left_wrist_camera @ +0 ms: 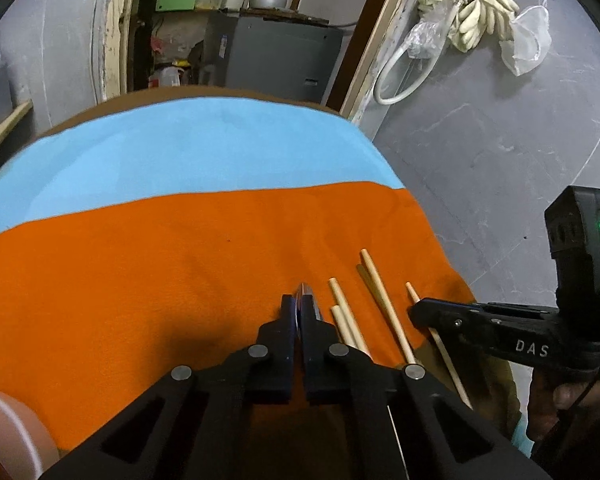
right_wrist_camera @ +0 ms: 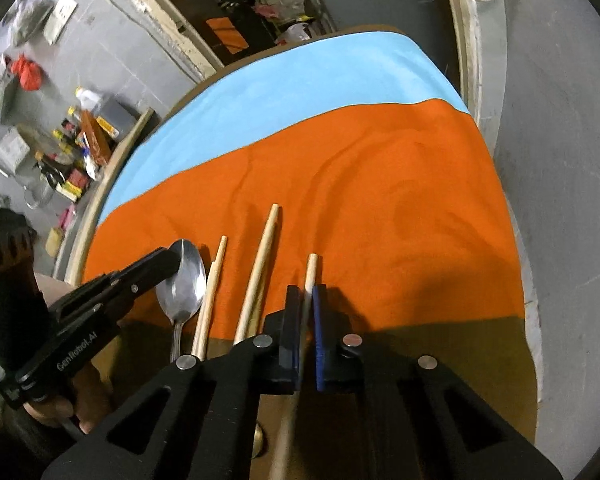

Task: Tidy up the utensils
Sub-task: 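Close the left tool on the metal spoon while the right tool grasps a wooden chopstick, then lift and carry the spoon in the left tool while the right tool carries the chopstick to the caddy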

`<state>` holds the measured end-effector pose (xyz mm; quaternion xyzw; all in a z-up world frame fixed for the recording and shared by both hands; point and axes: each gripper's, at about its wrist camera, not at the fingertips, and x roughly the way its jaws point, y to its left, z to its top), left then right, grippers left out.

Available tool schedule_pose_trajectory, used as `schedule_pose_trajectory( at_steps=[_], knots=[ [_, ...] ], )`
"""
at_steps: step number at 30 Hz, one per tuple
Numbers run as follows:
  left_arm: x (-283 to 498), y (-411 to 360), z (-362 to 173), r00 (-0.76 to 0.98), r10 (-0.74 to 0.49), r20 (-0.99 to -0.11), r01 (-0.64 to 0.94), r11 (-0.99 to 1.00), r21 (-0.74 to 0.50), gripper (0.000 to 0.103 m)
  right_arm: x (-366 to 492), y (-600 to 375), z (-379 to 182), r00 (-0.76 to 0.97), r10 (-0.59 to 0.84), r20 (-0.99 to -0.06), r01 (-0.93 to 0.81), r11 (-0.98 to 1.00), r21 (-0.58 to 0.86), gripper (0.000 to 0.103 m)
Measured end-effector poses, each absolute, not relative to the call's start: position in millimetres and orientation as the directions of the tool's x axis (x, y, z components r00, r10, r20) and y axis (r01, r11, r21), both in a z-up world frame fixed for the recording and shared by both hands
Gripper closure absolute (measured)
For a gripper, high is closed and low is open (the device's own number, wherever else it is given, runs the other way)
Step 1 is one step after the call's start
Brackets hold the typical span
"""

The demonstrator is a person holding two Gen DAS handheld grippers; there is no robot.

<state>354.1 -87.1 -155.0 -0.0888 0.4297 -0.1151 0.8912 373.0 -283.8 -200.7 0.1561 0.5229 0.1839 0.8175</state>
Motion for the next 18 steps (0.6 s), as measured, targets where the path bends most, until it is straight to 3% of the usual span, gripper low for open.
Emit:
schedule_pose_trajectory(
  at_steps=[7, 18],
  knots=[
    [324.6, -73.0, -127.0, 0.689, -0.252, -0.680, 0.096, 0.961, -0.258, 0.101, 342.0, -291.2, -171.9, 0.494, 0.467, -0.734, -0.134, 0.874, 0.466, 0.099],
    [273.3, -54.1, -63.3, 0.834, -0.177, -0.523, 0.085, 0.977, -0.195, 0.101, 283.4, -281.4, -100.3, 0.718, 0.420, -0.555, -0.170, 0.879, 0.446, 0.099]
  ],
)
